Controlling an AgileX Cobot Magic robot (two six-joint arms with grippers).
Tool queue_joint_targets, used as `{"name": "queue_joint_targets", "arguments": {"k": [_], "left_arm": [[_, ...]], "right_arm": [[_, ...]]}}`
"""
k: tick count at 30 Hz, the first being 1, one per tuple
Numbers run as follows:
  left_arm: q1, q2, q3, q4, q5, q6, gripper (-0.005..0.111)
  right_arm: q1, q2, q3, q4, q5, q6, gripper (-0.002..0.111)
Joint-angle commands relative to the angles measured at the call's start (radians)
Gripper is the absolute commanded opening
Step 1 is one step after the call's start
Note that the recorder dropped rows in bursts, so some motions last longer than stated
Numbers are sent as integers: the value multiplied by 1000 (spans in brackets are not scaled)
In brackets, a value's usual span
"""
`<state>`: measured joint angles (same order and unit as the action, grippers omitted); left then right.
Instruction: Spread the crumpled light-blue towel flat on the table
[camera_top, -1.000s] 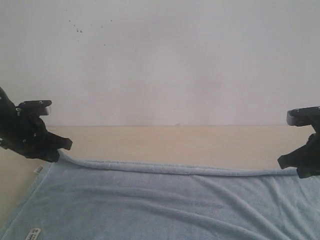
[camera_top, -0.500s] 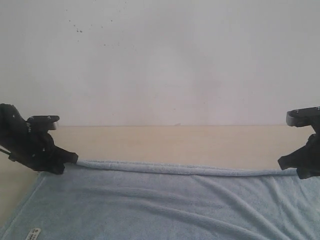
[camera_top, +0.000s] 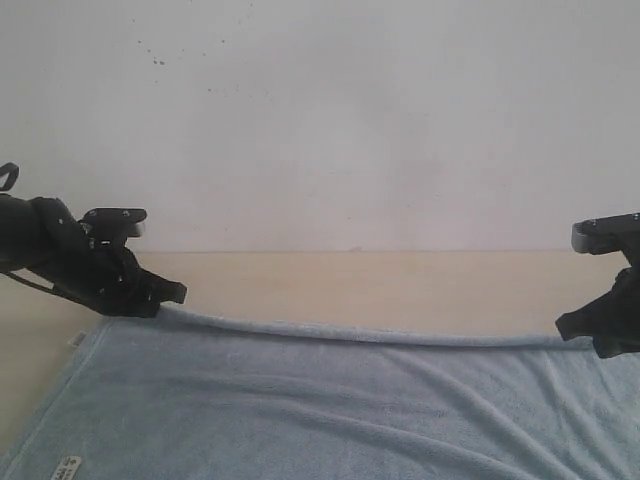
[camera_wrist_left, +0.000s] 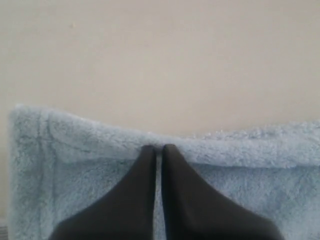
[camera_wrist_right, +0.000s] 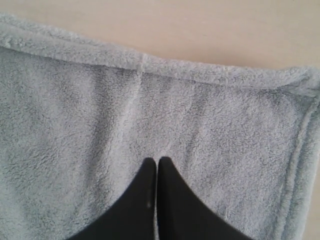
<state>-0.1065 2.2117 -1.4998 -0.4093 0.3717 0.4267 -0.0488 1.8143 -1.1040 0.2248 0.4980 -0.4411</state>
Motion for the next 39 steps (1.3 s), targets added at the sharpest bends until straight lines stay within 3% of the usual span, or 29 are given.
{"name": "queue_joint_targets", "arguments": {"k": [1,5,13,17,20,29,39], "left_arm": [[-9,36,-41,-28,-7,1,4],[-11,87,-143,-28,-64,-90,4],[-4,-5,-168,19,70,-93,4],[-1,-71,-148,142,182,-101,4],[19,-190,-11,313,200,-224,4],[27,-559,386,264,109,-254,4],[27,-893,808,264,65,-254,4]], "right_arm": [[-2,1,-5,2,-2,-7,0],[-2,-2,-5,8,-28,-7,0],[-2,-12,-5,8,-16,5,0],[-2,-14,-5,8,-13,41,0],[-2,-40,26,23,-16,41,0],[-2,-325,315,98,-234,61,0],[-2,-582,557,186,-171,94,0]]}}
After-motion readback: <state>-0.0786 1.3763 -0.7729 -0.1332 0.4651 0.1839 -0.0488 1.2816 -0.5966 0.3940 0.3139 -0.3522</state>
